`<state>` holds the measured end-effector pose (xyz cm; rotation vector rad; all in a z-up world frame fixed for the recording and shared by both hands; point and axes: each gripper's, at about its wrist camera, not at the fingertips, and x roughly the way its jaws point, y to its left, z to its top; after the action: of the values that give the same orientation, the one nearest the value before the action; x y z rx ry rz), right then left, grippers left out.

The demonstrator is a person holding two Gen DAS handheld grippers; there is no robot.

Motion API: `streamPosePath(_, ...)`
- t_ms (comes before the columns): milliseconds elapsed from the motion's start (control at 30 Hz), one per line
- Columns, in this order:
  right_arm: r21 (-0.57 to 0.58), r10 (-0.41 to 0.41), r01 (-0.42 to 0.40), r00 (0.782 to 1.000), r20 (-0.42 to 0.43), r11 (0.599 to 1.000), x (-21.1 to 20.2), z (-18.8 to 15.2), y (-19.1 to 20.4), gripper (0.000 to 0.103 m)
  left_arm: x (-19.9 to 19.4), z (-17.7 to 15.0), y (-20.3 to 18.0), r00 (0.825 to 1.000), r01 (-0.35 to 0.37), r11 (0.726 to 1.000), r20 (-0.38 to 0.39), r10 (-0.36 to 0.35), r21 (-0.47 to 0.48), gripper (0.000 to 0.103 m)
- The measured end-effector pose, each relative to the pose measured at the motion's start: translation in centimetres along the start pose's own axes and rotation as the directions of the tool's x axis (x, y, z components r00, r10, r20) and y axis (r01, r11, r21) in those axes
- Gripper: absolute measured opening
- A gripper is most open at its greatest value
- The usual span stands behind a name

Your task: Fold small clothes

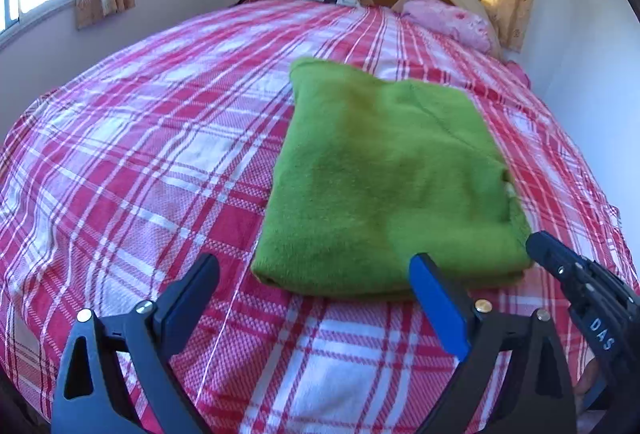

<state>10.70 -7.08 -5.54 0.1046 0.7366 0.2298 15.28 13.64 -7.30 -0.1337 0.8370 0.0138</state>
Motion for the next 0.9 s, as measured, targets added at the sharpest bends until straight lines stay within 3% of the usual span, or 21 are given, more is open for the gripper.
streamPosePath(167, 0.005, -0.005, 0.004, 0.997, 0.078, 1.000, -3.2, -0.9, 0.7, 0.008, -2.1, -1.1, -1.0, 0.998, -0.017, 0.999, 0.062, 0.015, 0.039, 0.098)
streamPosePath(200, 0.003, -0.009, 0.009, 0.996, 0.086, 1.000, -3.7, -1.3, 0.9, 0.014, -2.5, -1.3, -1.2, 0.997, -0.017, 0.999, 0.071, 0.014, 0.044, 0.098)
streamPosePath(267, 0.003, -0.020, 0.020, 0.995, 0.100, 1.000, -4.6, -1.9, 1.1, 0.033, -3.1, -1.9, -1.4, 0.996, -0.013, 0.999, 0.086, 0.008, 0.050, 0.098)
streamPosePath(300, 0.009, -0.035, 0.034, 0.993, 0.111, 0.999, -5.1, -2.4, 1.2, 0.052, -3.4, -2.2, -1.5, 0.996, -0.011, 0.999, 0.091, 0.006, 0.051, 0.098)
streamPosePath(333, 0.014, -0.043, 0.042, 0.992, 0.120, 0.999, -5.4, -2.5, 1.2, 0.063, -3.8, -2.5, -1.6, 0.995, -0.008, 0.999, 0.097, 0.003, 0.053, 0.099)
streamPosePath(700, 0.036, -0.120, 0.115, 0.969, 0.215, 0.993, -10.4, -4.9, 1.6, 0.068, -7.7, -5.3, -2.2, 0.984, -0.029, 0.997, 0.175, 0.017, 0.071, 0.101)
streamPosePath(900, 0.038, -0.151, 0.146, 0.944, 0.295, 0.989, -13.6, -5.5, 2.7, 0.070, -11.2, -6.2, -2.0, 0.960, -0.032, 0.998, 0.281, 0.013, 0.062, 0.103)
